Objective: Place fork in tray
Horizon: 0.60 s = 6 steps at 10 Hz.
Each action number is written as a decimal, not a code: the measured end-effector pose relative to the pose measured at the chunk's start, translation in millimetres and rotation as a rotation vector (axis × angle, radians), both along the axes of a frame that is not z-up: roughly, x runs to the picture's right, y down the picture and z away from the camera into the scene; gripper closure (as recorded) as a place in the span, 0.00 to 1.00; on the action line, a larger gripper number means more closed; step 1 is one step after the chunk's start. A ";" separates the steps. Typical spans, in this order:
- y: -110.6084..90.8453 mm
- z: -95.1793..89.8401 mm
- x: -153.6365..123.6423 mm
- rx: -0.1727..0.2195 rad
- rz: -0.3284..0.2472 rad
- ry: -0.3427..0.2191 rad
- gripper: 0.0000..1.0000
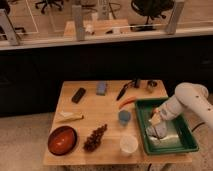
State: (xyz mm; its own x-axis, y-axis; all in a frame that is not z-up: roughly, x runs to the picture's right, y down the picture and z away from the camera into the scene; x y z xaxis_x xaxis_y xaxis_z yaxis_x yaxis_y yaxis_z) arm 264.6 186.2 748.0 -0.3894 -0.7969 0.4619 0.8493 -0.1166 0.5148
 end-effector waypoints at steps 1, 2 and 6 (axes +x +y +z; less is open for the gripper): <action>6.7 -2.8 5.1 -0.007 0.013 0.016 1.00; 8.6 -3.2 10.1 -0.008 0.021 0.028 1.00; -2.7 9.8 47.3 0.013 0.021 0.073 1.00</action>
State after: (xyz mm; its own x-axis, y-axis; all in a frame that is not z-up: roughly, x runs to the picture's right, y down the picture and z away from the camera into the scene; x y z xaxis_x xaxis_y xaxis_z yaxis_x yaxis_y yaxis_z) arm 311.9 183.6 757.8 -0.3385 -0.8105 0.4780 0.8868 -0.1049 0.4501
